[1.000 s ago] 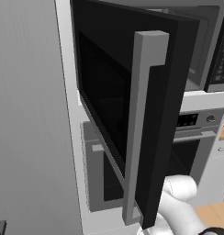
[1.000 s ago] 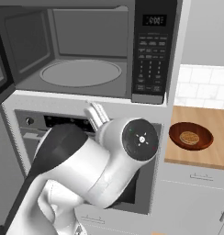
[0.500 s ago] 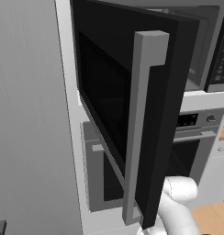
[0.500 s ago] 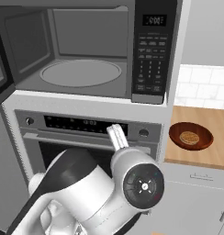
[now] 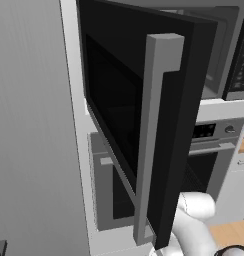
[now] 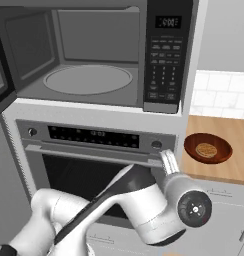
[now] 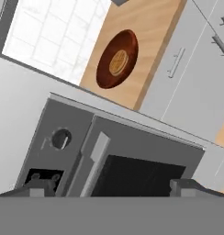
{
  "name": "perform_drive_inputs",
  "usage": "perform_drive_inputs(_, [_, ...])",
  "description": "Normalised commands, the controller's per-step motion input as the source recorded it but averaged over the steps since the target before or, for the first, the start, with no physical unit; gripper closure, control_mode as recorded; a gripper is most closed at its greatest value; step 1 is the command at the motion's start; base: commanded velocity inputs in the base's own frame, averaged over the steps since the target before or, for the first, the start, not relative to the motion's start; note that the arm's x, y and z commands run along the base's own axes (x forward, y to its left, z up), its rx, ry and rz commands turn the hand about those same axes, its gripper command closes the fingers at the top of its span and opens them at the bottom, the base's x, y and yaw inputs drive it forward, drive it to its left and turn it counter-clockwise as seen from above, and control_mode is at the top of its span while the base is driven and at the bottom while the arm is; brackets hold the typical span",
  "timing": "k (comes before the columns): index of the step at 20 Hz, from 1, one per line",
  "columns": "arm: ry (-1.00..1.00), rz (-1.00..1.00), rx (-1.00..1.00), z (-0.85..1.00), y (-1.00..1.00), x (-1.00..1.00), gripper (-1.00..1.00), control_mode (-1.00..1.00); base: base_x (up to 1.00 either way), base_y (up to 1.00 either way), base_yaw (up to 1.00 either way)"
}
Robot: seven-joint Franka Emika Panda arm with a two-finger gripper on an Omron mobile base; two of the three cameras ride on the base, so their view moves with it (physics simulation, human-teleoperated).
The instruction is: Open the microwave, place the bowl with waffle inside the microwave, then close the microwave door and turn it on.
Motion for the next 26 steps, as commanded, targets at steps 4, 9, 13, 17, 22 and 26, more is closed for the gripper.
perform_drive_inputs(4, [0.02,0.0,0.0,-0.76,-0.91,0.73,-1.0,-1.0,0.0,0.0,0.0])
perform_drive_inputs(9, [0.02,0.0,0.0,-0.69,-0.92,0.74,-1.0,-1.0,0.0,0.0,0.0])
perform_drive_inputs(13, [0.0,0.0,0.0,-0.22,-0.38,0.28,-1.0,-1.0,0.0,0.0,0.0])
perform_drive_inputs(17, [0.0,0.0,0.0,0.0,0.0,0.0,-1.0,-1.0,0.0,0.0,0.0])
perform_drive_inputs(22, [0.0,0.0,0.0,0.0,0.0,0.0,-1.0,-1.0,0.0,0.0,0.0])
perform_drive_inputs(26, [0.0,0.01,0.0,-0.01,-0.02,0.02,-1.0,-1.0,0.0,0.0,0.0])
